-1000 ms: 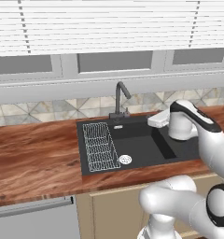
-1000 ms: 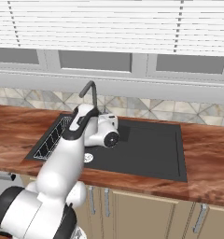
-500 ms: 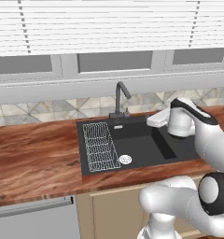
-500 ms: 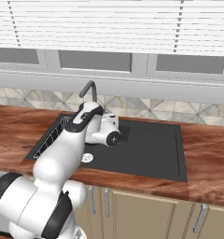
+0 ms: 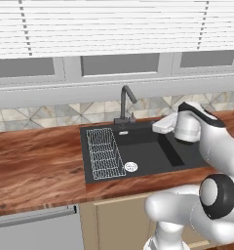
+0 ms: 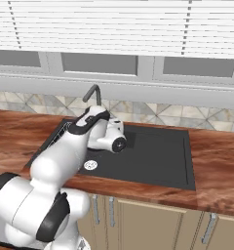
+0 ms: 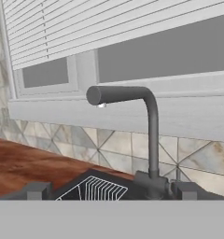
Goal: Soak the sponge with water for a few seconds and then drop it inside the sink.
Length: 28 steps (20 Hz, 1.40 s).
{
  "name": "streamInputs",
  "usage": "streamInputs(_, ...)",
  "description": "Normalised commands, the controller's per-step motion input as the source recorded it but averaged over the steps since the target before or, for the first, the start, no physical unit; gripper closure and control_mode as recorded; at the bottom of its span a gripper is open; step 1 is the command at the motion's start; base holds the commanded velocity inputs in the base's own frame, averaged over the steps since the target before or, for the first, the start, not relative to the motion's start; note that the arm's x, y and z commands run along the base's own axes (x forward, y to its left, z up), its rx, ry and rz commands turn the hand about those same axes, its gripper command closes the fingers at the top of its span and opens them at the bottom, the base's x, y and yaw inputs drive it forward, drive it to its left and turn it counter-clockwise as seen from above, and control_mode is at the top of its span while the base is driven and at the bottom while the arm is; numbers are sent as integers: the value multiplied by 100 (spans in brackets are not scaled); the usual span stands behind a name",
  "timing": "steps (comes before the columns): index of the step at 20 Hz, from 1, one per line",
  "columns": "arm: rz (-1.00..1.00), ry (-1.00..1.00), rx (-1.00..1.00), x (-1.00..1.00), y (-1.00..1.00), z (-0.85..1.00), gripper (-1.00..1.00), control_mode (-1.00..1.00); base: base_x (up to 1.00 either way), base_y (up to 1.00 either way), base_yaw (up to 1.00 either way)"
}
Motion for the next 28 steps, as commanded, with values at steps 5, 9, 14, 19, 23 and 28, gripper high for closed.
streamInputs(5, 0, 0, 0, 0, 17, 0, -100, -100, 0, 0, 0)
streamInputs(9, 0, 0, 0, 0, 16, 0, -100, -100, 0, 0, 0)
streamInputs(14, 0, 0, 0, 18, 3, -2, -100, -100, 0, 0, 0)
streamInputs(19, 0, 0, 0, 21, 0, -6, -100, -100, 0, 0, 0)
streamInputs(23, 0, 0, 0, 18, 0, -13, -100, -100, 0, 0, 0)
streamInputs(28, 0, 0, 0, 12, 0, -15, -100, -100, 0, 0, 0)
